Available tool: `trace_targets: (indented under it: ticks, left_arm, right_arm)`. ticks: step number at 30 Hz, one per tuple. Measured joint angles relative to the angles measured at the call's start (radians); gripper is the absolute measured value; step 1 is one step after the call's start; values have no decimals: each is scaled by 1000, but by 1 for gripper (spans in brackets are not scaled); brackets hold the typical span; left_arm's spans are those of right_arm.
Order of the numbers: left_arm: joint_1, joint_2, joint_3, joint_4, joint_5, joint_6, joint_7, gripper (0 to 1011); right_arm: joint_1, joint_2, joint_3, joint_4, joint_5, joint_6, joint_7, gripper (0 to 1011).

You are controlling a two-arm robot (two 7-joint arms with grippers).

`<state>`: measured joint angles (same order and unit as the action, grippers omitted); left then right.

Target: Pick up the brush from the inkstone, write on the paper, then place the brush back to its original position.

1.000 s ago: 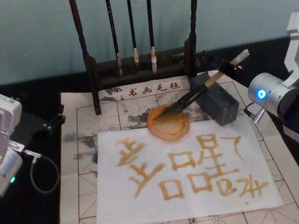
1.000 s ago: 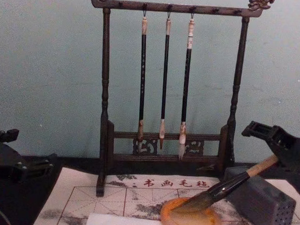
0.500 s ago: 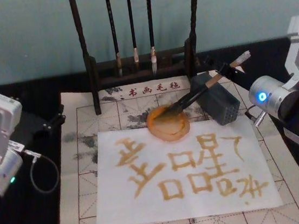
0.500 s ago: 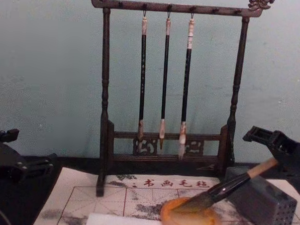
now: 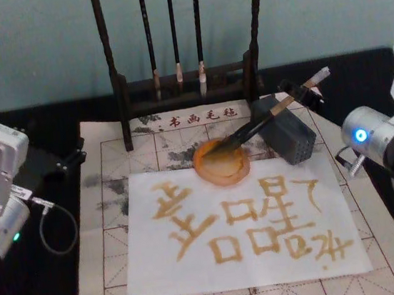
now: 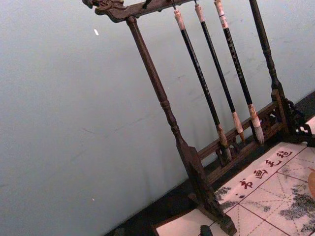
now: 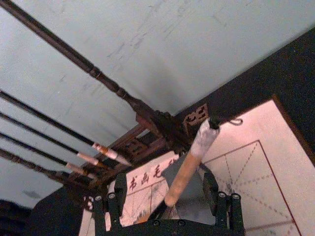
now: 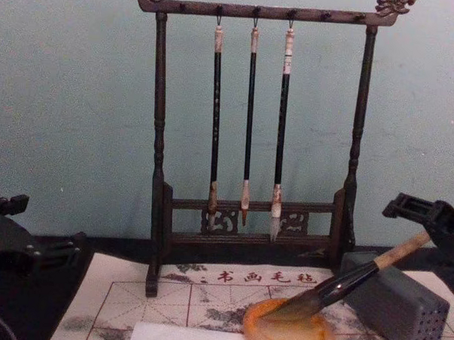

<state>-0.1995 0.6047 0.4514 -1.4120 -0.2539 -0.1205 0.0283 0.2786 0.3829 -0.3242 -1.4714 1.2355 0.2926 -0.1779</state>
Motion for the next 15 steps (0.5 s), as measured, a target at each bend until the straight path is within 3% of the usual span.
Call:
trace_targets:
  ticks: [10,14,15]
  left_arm:
    - [0,0,0,0,0,0,0,1001]
    - [0,0,0,0,0,0,0,1001]
    - [0,0,0,0,0,0,0,1001]
  right_arm:
    - [-128,93,15,-160,43,-7,15,1003]
    - [-175,142,6,-210,14,-42,62,1002]
    - [-192,165,-4,-228,-13,-63,88,1002]
